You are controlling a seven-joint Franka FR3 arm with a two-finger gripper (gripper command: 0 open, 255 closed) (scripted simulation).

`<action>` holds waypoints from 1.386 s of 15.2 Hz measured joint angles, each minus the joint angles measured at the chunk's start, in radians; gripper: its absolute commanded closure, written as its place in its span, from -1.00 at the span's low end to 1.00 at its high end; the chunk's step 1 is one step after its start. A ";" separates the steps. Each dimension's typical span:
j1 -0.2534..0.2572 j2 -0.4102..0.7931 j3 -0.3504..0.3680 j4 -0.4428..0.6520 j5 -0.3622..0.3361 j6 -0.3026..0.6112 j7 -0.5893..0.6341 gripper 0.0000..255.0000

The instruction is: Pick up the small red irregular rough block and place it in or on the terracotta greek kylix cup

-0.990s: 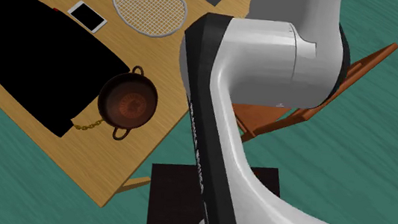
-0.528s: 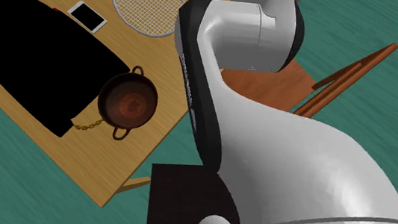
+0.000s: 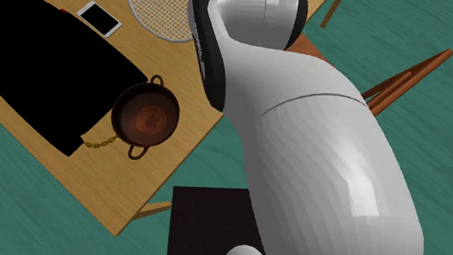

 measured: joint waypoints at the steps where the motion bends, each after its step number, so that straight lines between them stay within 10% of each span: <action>1: 0.003 0.044 0.005 0.038 0.007 0.009 -0.007 -1.00; 7: 0.007 0.252 0.031 0.237 0.035 0.022 -0.056 -1.00; 20: 0.010 0.312 0.038 0.219 0.043 0.101 -0.065 -1.00; 21: 0.010 0.312 0.038 0.219 0.043 0.101 -0.065 1.00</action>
